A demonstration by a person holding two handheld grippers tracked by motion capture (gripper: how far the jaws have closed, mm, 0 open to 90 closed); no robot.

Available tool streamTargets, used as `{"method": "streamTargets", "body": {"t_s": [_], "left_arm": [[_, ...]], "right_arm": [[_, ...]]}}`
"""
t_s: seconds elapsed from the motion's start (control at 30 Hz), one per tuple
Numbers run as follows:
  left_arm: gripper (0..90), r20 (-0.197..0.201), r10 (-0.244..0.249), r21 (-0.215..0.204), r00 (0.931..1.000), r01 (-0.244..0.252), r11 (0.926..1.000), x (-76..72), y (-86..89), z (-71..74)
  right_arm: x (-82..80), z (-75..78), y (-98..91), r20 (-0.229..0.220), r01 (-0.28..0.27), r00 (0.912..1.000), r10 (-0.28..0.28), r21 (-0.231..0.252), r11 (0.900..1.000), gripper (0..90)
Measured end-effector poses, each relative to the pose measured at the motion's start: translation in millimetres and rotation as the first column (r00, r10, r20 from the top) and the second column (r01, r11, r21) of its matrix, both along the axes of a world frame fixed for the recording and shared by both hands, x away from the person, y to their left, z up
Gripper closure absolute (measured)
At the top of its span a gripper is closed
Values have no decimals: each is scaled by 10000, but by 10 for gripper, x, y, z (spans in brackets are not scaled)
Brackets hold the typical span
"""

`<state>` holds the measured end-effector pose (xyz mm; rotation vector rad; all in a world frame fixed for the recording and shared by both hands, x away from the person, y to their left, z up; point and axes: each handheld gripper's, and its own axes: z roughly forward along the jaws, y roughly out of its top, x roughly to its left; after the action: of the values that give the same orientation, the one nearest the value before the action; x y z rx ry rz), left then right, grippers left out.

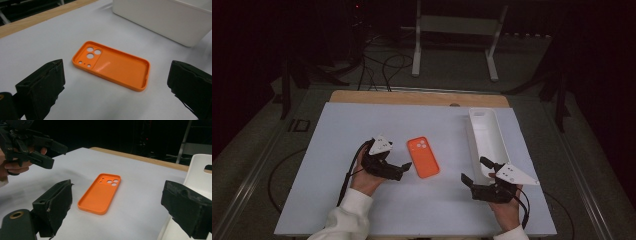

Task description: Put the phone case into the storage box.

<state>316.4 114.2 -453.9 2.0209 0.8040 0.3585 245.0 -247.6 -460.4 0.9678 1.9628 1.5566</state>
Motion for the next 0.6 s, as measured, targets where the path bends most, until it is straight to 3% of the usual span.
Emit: {"method": "streamTargets", "body": {"t_s": [0.23,0.5,0.6], "left_arm": [[76,-270,-32,210,9996,37,9998,50,-91,-18],[166,-155,-173,671,9997,183,9976,58,-213,-39],[251,-205,-198,785,9996,213,9967,63,-254,-48]], "right_arm": [[2,2,-7,-21,66,10000,-66,7,10000,100],[3,2,-7,-13,79,10000,-79,-7,10000,100],[3,2,-7,-22,80,10000,-80,-9,10000,100]]}}
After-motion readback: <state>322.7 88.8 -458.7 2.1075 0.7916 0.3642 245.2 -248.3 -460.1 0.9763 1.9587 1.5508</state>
